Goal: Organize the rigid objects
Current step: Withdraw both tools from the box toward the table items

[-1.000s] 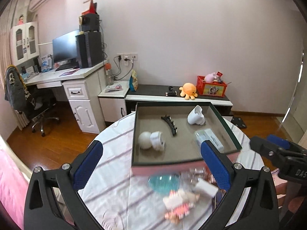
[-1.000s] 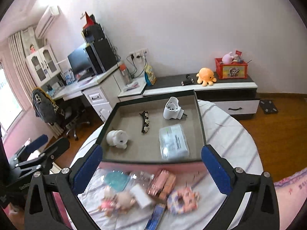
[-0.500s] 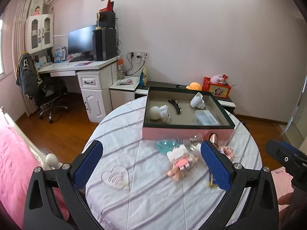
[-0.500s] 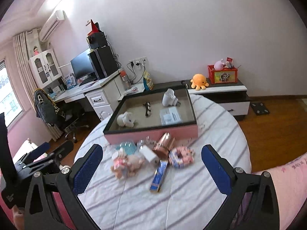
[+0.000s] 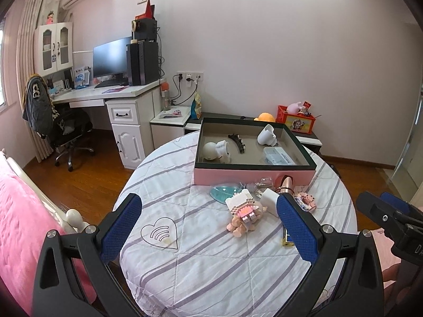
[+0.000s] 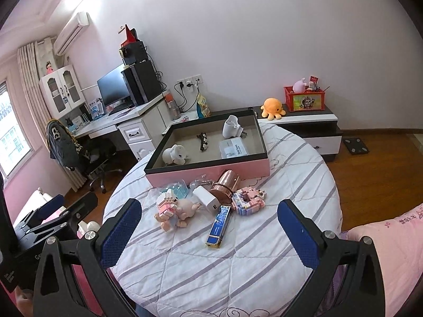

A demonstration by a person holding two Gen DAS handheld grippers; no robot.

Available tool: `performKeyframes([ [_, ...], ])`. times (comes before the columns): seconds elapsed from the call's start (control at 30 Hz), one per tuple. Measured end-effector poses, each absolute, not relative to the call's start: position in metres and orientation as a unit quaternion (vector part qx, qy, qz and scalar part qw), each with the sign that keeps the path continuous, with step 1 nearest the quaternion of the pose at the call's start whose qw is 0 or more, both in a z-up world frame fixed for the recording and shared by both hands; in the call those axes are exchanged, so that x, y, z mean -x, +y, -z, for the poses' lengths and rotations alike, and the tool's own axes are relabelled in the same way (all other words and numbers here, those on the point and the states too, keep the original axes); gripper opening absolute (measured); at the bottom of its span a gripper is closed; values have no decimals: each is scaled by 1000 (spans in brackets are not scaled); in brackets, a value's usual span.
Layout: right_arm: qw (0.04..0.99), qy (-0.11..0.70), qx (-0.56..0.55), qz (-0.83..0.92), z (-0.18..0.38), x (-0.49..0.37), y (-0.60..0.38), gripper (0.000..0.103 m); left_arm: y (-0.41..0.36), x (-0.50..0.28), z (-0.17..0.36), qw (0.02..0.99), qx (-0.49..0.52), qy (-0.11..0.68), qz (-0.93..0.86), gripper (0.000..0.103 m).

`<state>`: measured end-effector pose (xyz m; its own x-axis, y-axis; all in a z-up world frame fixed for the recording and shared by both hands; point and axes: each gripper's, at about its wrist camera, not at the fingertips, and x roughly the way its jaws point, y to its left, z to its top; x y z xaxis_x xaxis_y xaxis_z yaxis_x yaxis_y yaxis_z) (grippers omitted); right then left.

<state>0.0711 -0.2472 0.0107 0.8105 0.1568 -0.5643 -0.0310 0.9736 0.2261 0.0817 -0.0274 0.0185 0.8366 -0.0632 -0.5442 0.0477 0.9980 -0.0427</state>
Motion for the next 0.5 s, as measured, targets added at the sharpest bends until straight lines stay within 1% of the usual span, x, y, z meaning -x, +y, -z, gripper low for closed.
performKeyframes([
  [0.17, 949, 300, -84, -40, -15, -67, -236, 103, -26, -80, -18, 958, 11, 284, 26, 103],
  [0.3, 951, 305, -52, -23, -10, -69, -228, 103, -24, -82, -7, 956, 5, 294, 25, 103],
  [0.5, 933, 355, -49, -9, 22, -86, -232, 103, -28, -102, 31, 939, -3, 341, 35, 103],
])
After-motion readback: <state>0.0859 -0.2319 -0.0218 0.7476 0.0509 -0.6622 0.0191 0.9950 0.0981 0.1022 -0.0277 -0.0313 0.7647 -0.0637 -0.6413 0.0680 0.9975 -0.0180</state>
